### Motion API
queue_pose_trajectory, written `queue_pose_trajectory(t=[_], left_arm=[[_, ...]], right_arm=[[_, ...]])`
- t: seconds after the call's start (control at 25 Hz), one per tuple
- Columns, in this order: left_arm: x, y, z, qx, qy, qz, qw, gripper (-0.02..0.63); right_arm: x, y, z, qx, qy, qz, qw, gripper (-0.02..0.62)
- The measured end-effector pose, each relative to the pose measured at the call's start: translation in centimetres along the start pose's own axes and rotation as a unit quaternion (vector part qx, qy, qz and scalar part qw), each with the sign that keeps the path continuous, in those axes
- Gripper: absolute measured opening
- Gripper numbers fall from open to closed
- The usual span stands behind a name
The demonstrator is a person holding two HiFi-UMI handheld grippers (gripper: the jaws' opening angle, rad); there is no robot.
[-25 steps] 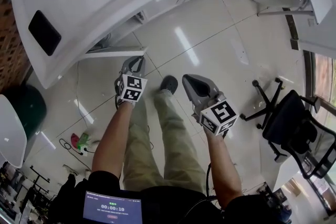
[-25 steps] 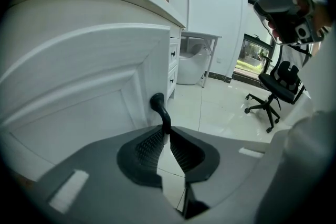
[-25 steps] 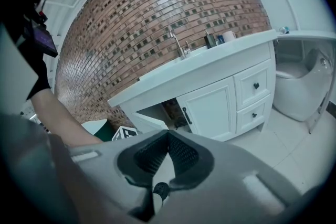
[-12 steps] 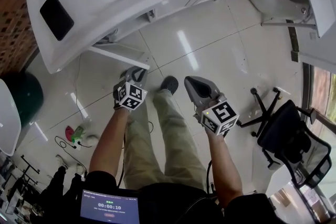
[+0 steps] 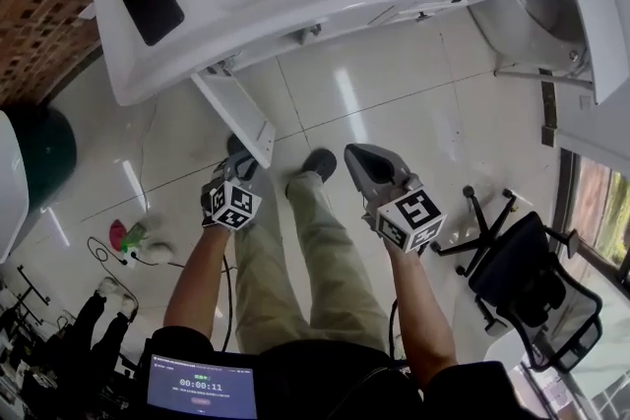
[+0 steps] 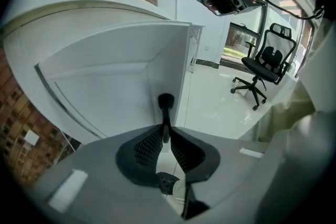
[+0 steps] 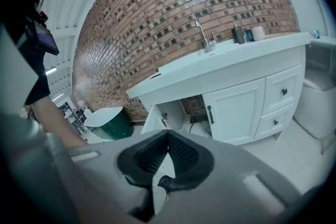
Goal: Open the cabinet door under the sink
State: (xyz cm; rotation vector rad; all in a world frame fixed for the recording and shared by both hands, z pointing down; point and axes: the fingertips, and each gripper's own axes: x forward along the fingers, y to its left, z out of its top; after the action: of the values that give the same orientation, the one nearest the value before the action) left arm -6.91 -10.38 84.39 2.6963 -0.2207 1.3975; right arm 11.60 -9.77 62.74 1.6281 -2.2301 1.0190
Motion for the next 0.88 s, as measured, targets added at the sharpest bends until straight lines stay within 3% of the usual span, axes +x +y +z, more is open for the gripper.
queue_pose_trajectory(t=[0.4,0.68,0.88], left_arm=[[-4.1,2.7,-6.2,-0.033,0.004,0.026,0.9991,0.048],[-4.4,3.4,-6.2,0.0,-0.035,-0.005,0.9994,0.052],[-4.6,3.5,-6.9,-0.009,-0.024,0.002,0.9997,0.051]], right_arm=[[3.5,6.3,-0.2,-0.051,0.033,0.056,0.997,-0.009],[5.0,10.5,-2.0,-0.079,0.049,0.055,0.994,-0.009],[4.7,16.1,-3.6,-0.09,0.064,0.063,0.992,-0.009]])
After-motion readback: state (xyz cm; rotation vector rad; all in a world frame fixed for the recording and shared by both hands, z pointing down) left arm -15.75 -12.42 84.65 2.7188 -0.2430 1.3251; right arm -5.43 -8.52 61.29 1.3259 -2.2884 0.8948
